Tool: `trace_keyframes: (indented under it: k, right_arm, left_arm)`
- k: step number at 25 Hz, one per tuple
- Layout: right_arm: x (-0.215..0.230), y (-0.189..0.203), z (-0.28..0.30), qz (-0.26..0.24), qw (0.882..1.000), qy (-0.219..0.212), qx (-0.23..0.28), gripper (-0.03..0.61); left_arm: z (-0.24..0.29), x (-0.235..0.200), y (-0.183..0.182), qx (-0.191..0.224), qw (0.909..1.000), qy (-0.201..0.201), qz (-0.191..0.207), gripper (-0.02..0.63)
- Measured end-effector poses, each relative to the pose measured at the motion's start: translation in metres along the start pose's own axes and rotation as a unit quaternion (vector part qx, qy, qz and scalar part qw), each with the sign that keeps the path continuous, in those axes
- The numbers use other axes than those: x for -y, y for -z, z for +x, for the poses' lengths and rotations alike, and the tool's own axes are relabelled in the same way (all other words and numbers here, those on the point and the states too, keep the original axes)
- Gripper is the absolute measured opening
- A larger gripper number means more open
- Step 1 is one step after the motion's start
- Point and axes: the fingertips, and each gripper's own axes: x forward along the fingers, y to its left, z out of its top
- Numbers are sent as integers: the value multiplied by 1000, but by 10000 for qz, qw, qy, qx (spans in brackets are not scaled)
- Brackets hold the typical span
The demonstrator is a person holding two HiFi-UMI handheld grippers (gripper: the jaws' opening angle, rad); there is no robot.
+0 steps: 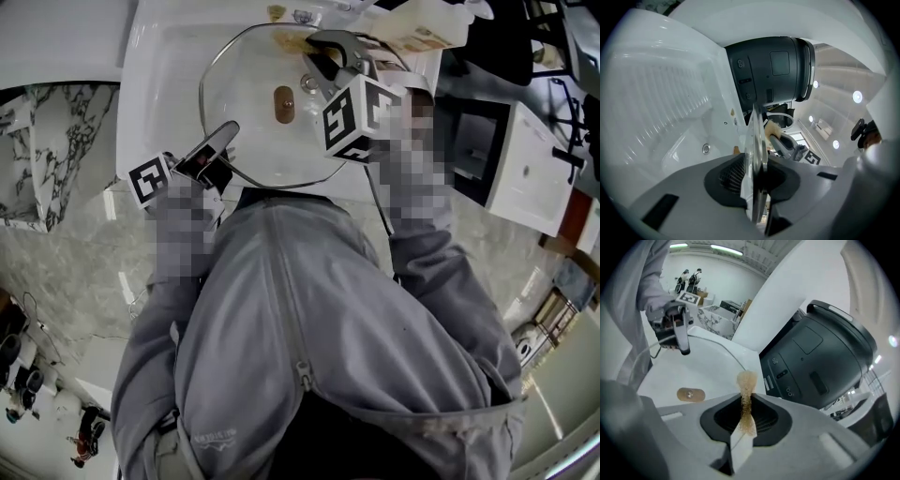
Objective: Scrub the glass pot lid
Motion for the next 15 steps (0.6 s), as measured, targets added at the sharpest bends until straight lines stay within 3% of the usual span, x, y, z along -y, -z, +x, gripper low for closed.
trace_keyframes:
  k: [6, 15]
  right_arm:
    - [-14, 11, 40, -821, 9958, 90, -404, 46]
    - [-52, 18, 57, -1088, 9915, -492, -511, 46]
  left_arm:
    - [0, 5, 5, -164, 9996, 35, 242, 61]
    - [2, 2, 1, -48, 10000, -31, 72, 69]
